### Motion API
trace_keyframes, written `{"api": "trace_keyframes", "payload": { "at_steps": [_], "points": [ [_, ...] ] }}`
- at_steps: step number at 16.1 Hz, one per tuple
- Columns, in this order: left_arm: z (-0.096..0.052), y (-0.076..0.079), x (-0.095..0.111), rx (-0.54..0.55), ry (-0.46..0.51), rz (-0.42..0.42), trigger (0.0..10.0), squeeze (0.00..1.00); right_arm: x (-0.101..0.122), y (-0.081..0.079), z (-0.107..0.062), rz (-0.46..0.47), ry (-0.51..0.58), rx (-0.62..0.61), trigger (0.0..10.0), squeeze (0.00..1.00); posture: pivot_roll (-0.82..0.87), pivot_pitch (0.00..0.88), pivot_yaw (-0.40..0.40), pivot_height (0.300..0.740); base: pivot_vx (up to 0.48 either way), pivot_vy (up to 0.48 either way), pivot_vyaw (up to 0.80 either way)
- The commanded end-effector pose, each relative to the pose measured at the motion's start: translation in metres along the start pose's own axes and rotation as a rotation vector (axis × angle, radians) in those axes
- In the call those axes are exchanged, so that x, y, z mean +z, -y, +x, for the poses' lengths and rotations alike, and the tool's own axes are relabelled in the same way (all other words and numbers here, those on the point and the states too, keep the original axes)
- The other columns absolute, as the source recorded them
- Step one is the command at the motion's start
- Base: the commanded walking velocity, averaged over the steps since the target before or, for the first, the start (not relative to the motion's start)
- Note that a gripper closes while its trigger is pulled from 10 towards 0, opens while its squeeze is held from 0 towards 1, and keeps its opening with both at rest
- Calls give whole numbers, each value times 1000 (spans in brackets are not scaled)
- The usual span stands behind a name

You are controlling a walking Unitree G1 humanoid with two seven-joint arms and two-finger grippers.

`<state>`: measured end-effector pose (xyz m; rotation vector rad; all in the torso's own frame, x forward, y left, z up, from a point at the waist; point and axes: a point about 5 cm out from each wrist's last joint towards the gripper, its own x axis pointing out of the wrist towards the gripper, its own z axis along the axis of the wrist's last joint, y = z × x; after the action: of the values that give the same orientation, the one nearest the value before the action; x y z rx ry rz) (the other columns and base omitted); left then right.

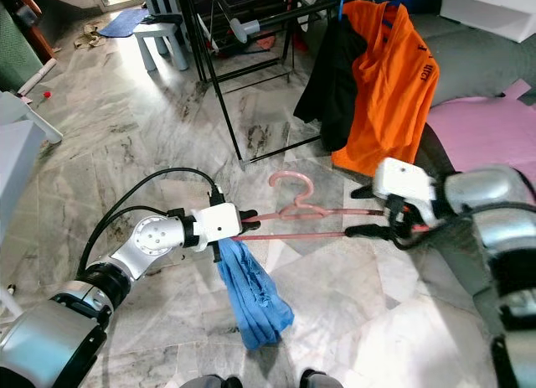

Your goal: Hang hanger

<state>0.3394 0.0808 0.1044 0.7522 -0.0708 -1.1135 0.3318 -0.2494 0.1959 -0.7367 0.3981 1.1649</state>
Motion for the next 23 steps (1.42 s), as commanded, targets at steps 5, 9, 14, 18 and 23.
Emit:
{"api": "trace_keyframes", "payload": {
  "at_steps": [5,9,14,18,23],
  "points": [
    [-5,0,-4,9,-7,13,0,0,11,9,7,-47,-9,47,0,0,-155,110,89,740,0,0,0],
    [-4,0,-3,11,-6,18,0,0,11,11,0,-53,-34,77,0,0,-162,112,87,740,0,0,0],
    [-3,0,-2,12,-6,19,0,0,1,4,1,-38,-81,129,0,0,-163,109,85,740,0,0,0],
    [-4,-1,-3,15,-10,20,0,0,0,4,5,-37,-83,128,0,0,-157,105,84,740,0,0,0],
    [-4,-1,-3,15,-12,21,0,0,-1,4,5,-40,-86,127,0,0,-156,104,85,740,0,0,0]
  ]
}}
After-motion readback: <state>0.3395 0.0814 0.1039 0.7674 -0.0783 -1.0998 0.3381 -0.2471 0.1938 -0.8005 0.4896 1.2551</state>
